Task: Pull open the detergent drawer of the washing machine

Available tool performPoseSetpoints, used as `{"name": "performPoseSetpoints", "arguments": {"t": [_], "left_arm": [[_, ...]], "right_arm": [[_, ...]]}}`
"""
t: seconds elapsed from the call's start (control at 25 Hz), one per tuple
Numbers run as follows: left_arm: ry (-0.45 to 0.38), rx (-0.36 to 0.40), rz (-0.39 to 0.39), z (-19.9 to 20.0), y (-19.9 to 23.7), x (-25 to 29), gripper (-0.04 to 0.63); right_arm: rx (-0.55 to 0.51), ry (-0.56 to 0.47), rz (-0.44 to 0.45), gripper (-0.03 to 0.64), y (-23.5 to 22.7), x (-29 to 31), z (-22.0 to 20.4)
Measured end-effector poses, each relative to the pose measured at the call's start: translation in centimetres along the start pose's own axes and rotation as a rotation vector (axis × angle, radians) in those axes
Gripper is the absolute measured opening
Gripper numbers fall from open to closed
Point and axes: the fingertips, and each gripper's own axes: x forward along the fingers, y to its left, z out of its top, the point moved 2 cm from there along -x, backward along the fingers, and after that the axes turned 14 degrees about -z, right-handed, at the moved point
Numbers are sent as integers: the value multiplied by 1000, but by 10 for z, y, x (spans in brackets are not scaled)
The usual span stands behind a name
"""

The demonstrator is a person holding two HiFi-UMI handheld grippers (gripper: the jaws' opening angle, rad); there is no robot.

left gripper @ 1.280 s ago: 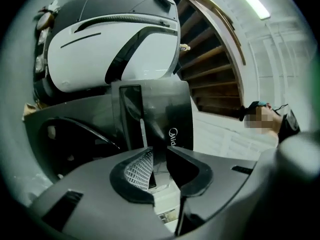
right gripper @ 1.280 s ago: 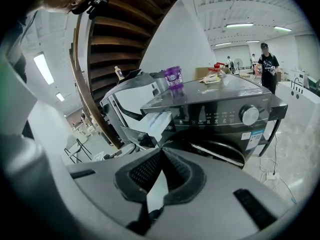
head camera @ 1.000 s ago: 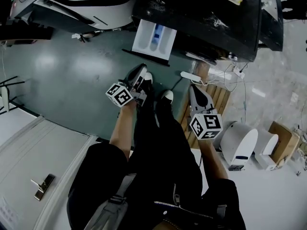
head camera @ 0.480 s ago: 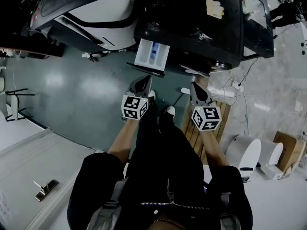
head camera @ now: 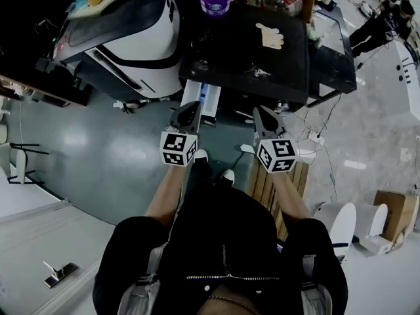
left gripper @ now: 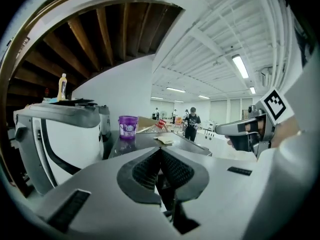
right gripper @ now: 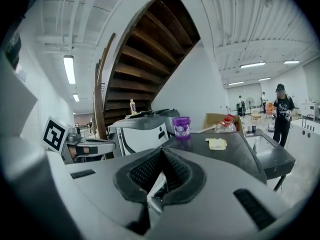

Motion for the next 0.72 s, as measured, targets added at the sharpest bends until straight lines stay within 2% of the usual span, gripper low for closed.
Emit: {"name": "performPoseSetpoints", "arguments": {"t": [0.2, 0.32, 0.48, 0.72], "left_arm": [[-45, 52, -11, 48, 3, -3, 21], [-74, 64, -14, 67, 1, -7, 21], [-76, 79, -5, 70, -1, -13, 21], [-40, 71, 7, 49, -6, -19, 21]], "right_arm": [[-26, -104, -11, 5, 0, -5, 53], [-25, -132, -16, 5, -3, -9, 67], [-27, -124, -22, 5, -6, -11, 63], [-34, -104, -20, 3, -5, -16, 40]]}}
